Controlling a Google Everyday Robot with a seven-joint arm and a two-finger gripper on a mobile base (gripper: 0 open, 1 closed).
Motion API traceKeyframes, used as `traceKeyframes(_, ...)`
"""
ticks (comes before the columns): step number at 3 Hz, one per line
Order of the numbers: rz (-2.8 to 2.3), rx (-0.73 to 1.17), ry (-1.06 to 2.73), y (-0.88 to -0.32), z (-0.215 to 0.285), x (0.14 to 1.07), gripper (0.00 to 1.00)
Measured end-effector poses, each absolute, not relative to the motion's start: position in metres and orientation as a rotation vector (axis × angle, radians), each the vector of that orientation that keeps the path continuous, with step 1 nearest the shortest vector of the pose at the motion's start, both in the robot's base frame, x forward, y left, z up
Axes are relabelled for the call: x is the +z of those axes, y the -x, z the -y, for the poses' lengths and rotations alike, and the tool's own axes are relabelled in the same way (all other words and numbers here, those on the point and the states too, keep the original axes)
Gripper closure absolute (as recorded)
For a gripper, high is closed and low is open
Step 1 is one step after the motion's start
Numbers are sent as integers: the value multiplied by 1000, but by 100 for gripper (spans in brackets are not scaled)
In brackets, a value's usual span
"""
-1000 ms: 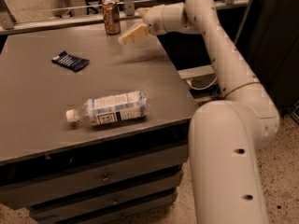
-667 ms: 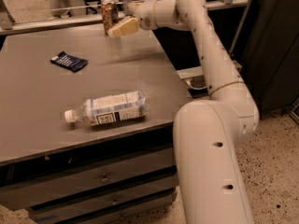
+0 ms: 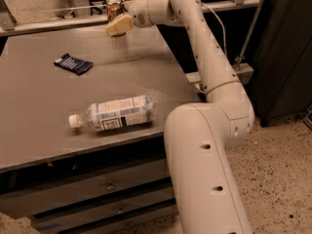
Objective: Knock orange can over
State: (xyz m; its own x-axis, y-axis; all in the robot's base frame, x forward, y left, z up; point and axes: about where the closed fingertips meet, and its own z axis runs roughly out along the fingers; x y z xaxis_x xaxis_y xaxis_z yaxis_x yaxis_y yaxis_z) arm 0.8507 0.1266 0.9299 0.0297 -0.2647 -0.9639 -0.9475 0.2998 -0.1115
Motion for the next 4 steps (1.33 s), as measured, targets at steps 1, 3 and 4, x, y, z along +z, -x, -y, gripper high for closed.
traceKeyframes(1, -1557, 661, 1224, -862, -129, 915, 0)
traceKeyframes(3, -1671, 512, 1160, -883, -126, 890, 0)
traceKeyframes(4, -1695, 444, 1086, -892, -121, 884, 0)
